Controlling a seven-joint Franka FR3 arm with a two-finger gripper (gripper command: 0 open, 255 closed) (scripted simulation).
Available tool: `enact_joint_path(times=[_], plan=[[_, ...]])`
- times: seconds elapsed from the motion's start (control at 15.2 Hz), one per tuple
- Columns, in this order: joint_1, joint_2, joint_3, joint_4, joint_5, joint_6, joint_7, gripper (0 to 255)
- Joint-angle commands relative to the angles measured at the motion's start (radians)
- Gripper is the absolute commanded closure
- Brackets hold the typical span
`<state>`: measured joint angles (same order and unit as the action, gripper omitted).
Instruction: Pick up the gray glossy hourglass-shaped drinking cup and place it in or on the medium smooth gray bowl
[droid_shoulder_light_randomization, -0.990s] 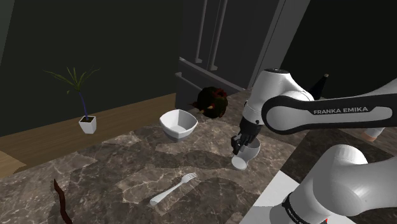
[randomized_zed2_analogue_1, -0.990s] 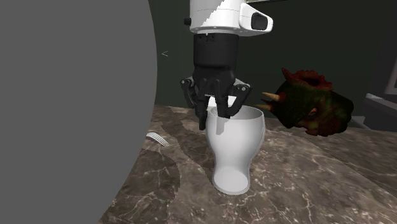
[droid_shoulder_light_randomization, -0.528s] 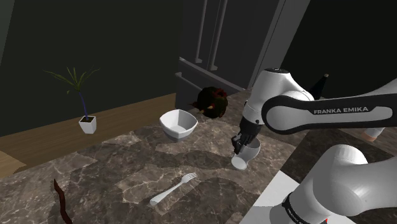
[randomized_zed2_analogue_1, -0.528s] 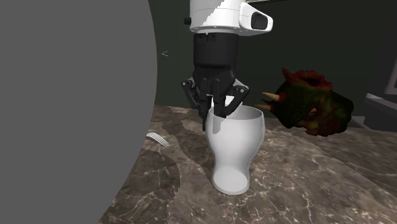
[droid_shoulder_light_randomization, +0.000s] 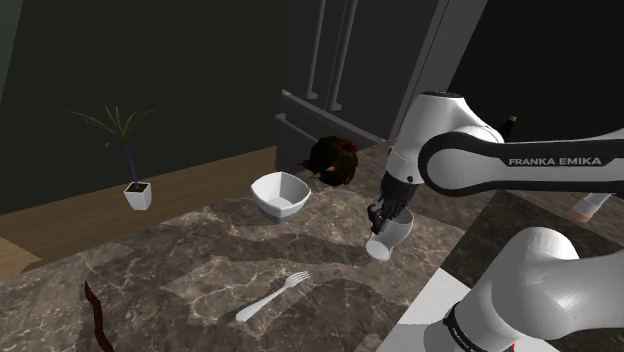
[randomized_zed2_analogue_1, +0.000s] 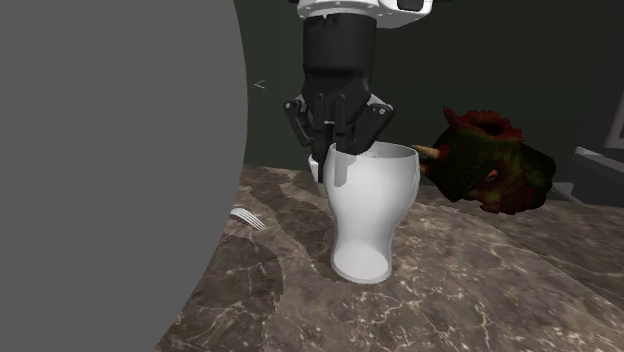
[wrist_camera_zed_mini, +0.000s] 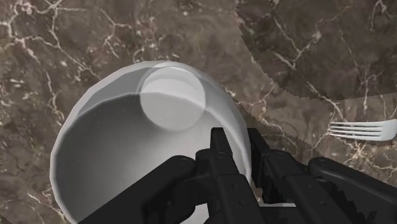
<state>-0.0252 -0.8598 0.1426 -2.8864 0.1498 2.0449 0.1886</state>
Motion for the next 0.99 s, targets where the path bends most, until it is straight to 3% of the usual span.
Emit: enact_joint_path(times=[0.0,0.92], plan=[[-0.003,-0.011,-0.004,0.021,-0.005,-0.032,-0.001,255],[-0.013,-0.047,-0.024,0.192,-0.028,-0.239,0.006,255]])
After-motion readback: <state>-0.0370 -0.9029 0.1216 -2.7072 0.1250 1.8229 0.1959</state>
